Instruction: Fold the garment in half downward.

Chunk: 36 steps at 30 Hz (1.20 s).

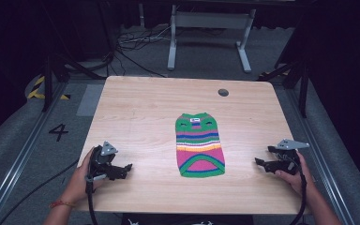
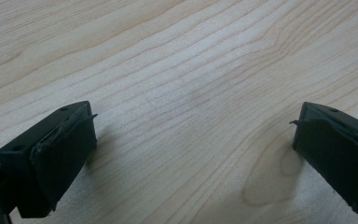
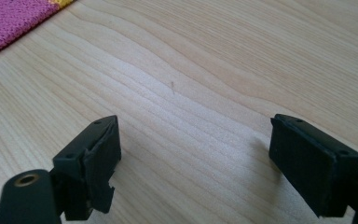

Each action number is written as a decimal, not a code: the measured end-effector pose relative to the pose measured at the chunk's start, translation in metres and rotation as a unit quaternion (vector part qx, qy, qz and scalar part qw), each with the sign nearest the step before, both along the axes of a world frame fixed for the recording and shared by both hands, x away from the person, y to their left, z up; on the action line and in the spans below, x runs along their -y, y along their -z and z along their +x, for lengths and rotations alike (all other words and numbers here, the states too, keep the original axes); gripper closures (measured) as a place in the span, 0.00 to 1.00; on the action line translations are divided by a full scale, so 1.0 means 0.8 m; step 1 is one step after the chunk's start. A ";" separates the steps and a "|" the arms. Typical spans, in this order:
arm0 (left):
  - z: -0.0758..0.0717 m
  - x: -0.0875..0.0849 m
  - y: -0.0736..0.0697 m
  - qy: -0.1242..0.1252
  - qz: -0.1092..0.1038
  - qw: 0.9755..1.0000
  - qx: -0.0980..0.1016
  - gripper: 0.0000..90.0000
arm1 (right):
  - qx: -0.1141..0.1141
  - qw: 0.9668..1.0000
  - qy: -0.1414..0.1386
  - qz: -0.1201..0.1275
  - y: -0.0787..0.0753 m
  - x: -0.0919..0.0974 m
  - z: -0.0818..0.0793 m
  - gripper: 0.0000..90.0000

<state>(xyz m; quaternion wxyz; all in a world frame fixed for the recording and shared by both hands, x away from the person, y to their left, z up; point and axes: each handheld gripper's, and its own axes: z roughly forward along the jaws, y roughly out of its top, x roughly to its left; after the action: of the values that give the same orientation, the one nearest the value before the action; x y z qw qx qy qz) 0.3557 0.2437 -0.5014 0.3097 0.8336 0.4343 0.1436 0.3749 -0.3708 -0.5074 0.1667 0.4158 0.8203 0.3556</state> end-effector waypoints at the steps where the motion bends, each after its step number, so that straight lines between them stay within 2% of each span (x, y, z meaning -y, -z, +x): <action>1: 0.001 0.000 0.000 0.003 0.000 1.000 0.000 0.00 | 0.000 1.000 0.000 0.000 0.000 0.000 0.000 0.19; 4: 0.005 0.001 0.000 0.008 0.001 1.000 -0.001 0.00 | 0.000 1.000 0.000 0.000 0.000 0.000 0.000 0.19; 5: 0.007 0.002 0.000 0.003 0.002 1.000 0.001 0.00 | 0.000 1.000 0.000 0.000 0.000 0.000 0.000 0.19; 6: 0.007 0.003 0.000 0.001 -0.001 1.000 -0.004 0.00 | 0.000 1.000 0.000 0.000 0.000 0.000 0.000 0.19; 9: 0.009 0.004 0.000 0.000 0.000 1.000 0.002 0.00 | 0.000 1.000 0.002 0.000 0.000 0.000 0.000 0.19; 17: 0.013 0.002 0.000 0.032 0.001 1.000 0.001 0.00 | -0.001 1.000 0.005 -0.001 0.000 0.000 0.000 0.17; 20: 0.017 0.001 0.000 0.047 0.002 0.999 0.003 0.00 | -0.003 1.000 -0.001 -0.002 0.000 0.002 0.001 0.17; 24: 0.019 0.001 -0.001 0.056 0.001 0.998 -0.002 0.01 | -0.004 1.000 -0.008 -0.002 -0.001 0.002 0.002 0.19; 25: 0.020 0.001 -0.004 0.066 -0.003 0.998 0.000 0.08 | 0.000 1.000 -0.009 -0.004 -0.003 0.003 0.001 0.25; 27: 0.021 0.001 -0.006 0.075 -0.001 0.997 0.007 0.22 | 0.002 1.000 -0.011 -0.003 -0.003 0.003 0.001 0.28; 29: 0.024 0.006 -0.008 0.083 0.001 0.997 0.001 0.22 | 0.011 1.000 -0.018 -0.003 -0.008 0.002 0.000 0.32; 30: 0.025 0.008 -0.009 0.084 0.001 0.996 0.003 0.21 | 0.013 1.000 -0.020 -0.003 -0.010 0.002 0.000 0.34; 32: 0.029 0.013 -0.014 0.088 -0.006 0.996 0.005 0.26 | 0.014 1.000 -0.021 -0.001 -0.016 0.000 0.002 0.36; 33: 0.031 0.016 -0.016 0.087 -0.001 0.996 0.007 0.26 | 0.015 1.000 -0.024 0.007 -0.021 0.000 0.004 0.37; 34: 0.034 0.020 -0.019 0.089 0.002 0.996 0.009 0.26 | 0.019 1.000 -0.024 0.004 -0.025 -0.001 0.005 0.38; 36: 0.038 0.026 -0.025 0.092 -0.002 0.996 0.013 0.27 | 0.020 0.999 -0.030 0.004 -0.031 -0.004 0.009 0.38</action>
<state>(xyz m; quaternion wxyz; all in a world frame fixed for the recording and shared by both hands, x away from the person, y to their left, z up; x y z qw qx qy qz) 0.3861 0.2231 -0.4817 0.3289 0.8674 0.3520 0.1249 0.3820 -0.3673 -0.4827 0.1711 0.3846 0.8272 0.3721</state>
